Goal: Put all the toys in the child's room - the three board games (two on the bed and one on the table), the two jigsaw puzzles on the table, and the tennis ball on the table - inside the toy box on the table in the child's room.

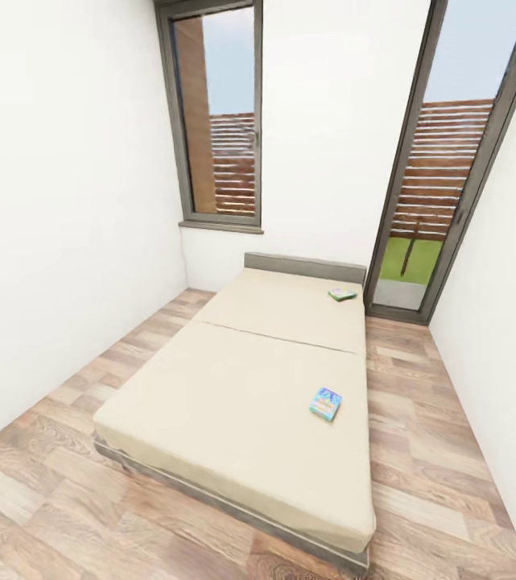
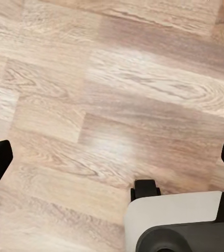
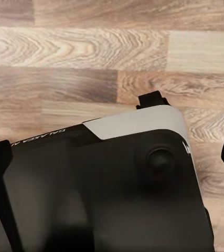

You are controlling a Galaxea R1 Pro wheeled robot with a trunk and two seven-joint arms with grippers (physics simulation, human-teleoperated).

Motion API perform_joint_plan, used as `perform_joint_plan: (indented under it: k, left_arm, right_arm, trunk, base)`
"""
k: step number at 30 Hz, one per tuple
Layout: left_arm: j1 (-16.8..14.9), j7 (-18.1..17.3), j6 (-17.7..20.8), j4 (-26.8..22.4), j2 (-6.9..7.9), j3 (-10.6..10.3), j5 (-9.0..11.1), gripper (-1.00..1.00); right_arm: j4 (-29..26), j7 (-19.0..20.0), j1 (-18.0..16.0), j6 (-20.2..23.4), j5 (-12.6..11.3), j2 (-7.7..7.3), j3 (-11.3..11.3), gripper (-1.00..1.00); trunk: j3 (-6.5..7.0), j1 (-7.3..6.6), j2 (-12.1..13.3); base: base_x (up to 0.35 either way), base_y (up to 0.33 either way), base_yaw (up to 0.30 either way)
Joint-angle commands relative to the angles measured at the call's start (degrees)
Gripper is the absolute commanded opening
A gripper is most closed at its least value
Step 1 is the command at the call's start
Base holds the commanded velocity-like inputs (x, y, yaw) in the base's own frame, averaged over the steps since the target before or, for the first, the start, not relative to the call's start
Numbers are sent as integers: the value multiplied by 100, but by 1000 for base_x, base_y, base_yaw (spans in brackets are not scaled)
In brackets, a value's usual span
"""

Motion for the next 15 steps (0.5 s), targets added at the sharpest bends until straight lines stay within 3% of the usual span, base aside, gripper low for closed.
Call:
perform_joint_plan:
  k: [1,15]
  left_arm:
    - [-2,0,-20,2,4,-23,-12,100]
    - [-2,0,-21,2,4,-25,-12,100]
  right_arm:
    - [-10,11,-1,31,-7,3,-44,100]
    - [3,8,-1,35,-11,2,-44,100]
  trunk:
    - [-6,0,-4]
    - [-6,0,-4]
  base:
    - [-7,0,-278]
    - [-2,0,-279]
